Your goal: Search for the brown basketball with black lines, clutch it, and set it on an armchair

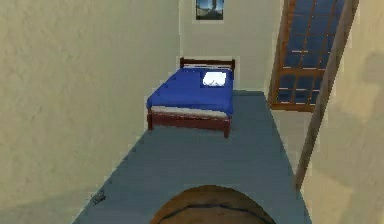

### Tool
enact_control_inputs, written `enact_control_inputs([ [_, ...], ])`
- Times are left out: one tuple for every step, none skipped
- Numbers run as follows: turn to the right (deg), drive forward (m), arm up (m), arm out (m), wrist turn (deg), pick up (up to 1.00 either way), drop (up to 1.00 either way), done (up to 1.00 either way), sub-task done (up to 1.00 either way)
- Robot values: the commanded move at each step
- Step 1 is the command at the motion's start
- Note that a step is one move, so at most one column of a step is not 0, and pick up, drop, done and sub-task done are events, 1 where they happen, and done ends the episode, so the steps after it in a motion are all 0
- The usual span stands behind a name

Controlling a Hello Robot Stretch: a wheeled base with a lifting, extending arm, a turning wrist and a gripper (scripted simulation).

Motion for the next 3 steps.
enact_control_inputs([
  [-45.0,0.0,0.0,0.0,0.0,0.0,0.0,0.0,0.0],
  [-45.0,0.0,0.0,0.0,0.0,0.0,0.0,0.0,0.0],
  [-45.0,0.0,0.0,0.0,0.0,0.0,0.0,0.0,0.0],
])
